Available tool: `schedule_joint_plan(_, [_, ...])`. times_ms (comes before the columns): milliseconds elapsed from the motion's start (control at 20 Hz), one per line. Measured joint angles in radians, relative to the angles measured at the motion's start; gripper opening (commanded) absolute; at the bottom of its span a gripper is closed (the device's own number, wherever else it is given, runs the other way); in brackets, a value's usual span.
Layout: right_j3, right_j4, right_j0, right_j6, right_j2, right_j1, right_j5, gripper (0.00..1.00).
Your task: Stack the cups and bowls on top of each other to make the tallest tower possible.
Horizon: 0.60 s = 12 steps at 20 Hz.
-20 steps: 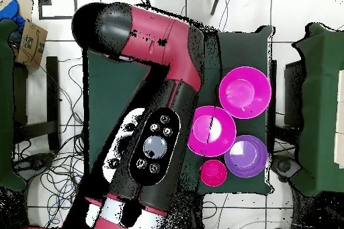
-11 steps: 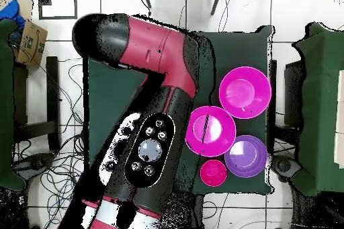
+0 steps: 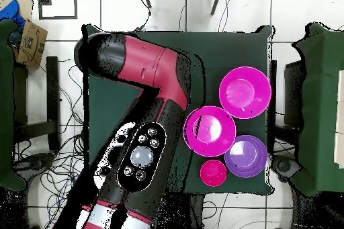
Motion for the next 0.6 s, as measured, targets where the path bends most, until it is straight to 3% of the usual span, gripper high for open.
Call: schedule_joint_plan(600, [0.008, 0.000, -0.003, 0.001, 0.000, 0.001, -0.003, 1.00])
